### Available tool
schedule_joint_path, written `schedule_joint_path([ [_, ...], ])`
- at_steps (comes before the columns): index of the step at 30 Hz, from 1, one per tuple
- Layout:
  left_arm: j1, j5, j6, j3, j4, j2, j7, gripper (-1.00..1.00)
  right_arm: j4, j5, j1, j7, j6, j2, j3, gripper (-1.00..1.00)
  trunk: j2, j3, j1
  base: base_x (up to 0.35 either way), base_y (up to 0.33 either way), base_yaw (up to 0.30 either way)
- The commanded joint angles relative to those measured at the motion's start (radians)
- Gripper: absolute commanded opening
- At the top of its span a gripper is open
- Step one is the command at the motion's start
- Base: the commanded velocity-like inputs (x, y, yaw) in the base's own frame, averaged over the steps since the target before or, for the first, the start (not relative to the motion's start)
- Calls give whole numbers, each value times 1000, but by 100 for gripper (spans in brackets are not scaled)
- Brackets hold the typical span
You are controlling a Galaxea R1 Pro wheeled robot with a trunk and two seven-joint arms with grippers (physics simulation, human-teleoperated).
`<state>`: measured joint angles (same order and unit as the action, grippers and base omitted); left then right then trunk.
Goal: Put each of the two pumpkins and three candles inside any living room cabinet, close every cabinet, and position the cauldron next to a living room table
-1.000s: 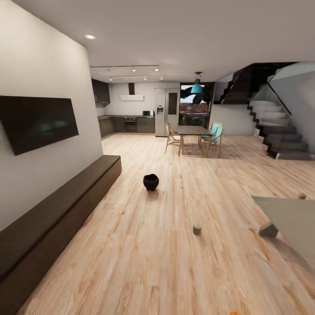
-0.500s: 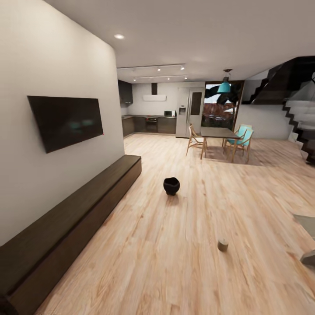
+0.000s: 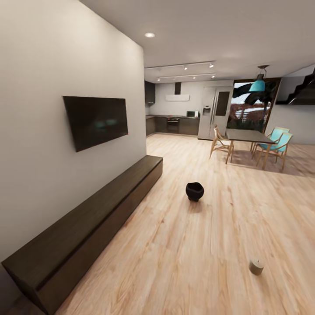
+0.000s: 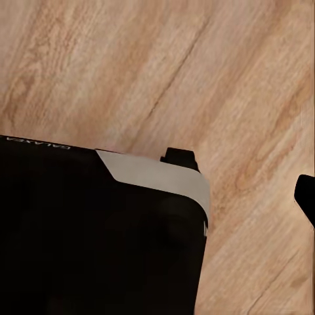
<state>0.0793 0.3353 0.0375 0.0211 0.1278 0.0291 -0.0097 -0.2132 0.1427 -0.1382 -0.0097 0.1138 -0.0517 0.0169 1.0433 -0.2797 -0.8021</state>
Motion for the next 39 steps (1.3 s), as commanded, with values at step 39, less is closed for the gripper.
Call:
schedule_joint_path([
  [39,0,5,5,2,1,0,0,100,-2,9,0,1,5,0,1,100,1,-1,-1,199,-52,145],
])
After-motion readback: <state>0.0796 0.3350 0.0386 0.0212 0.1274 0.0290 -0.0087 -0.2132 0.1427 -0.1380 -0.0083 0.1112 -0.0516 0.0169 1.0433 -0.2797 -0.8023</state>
